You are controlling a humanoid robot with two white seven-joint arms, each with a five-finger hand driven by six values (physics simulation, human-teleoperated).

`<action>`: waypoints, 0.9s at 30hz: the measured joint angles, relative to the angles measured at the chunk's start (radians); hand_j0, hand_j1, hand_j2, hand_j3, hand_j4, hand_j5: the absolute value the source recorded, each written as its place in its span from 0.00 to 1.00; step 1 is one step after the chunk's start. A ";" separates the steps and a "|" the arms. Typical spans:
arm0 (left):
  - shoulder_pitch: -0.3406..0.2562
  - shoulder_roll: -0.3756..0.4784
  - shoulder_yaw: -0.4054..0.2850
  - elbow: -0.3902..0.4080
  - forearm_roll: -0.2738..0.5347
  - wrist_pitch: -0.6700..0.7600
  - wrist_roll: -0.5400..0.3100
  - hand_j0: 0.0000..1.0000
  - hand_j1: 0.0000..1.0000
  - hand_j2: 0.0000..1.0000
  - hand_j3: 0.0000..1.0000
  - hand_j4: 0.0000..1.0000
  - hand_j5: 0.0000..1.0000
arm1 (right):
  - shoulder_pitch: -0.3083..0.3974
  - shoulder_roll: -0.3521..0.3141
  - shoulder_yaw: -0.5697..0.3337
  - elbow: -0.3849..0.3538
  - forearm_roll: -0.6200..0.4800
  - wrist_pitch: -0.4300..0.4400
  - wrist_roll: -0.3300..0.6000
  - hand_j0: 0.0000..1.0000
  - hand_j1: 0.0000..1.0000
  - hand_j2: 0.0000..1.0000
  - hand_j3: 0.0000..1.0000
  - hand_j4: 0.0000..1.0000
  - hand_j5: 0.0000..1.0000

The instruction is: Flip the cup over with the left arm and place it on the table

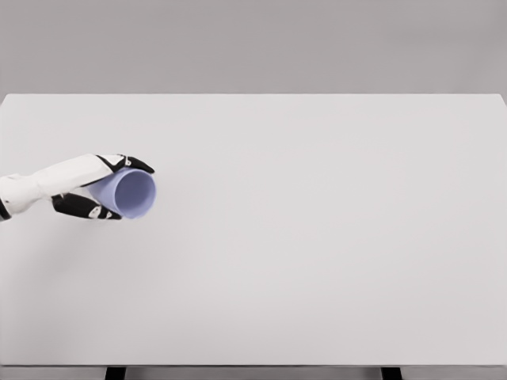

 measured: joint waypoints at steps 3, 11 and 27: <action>0.000 -0.021 0.000 0.016 0.050 0.000 -0.004 0.57 0.57 0.57 0.57 0.57 0.57 | 0.000 0.000 0.000 0.000 0.000 0.000 0.000 1.00 1.00 1.00 1.00 1.00 1.00; 0.000 -0.112 -0.023 0.107 0.189 0.000 -0.013 0.57 0.57 0.57 0.57 0.57 0.57 | 0.000 0.000 0.000 0.000 0.000 0.000 0.000 1.00 1.00 1.00 1.00 1.00 1.00; -0.003 -0.144 -0.139 0.125 0.412 0.001 -0.009 0.58 0.58 0.58 0.58 0.58 0.58 | 0.000 0.000 0.000 0.000 0.000 0.000 0.000 1.00 1.00 1.00 1.00 1.00 1.00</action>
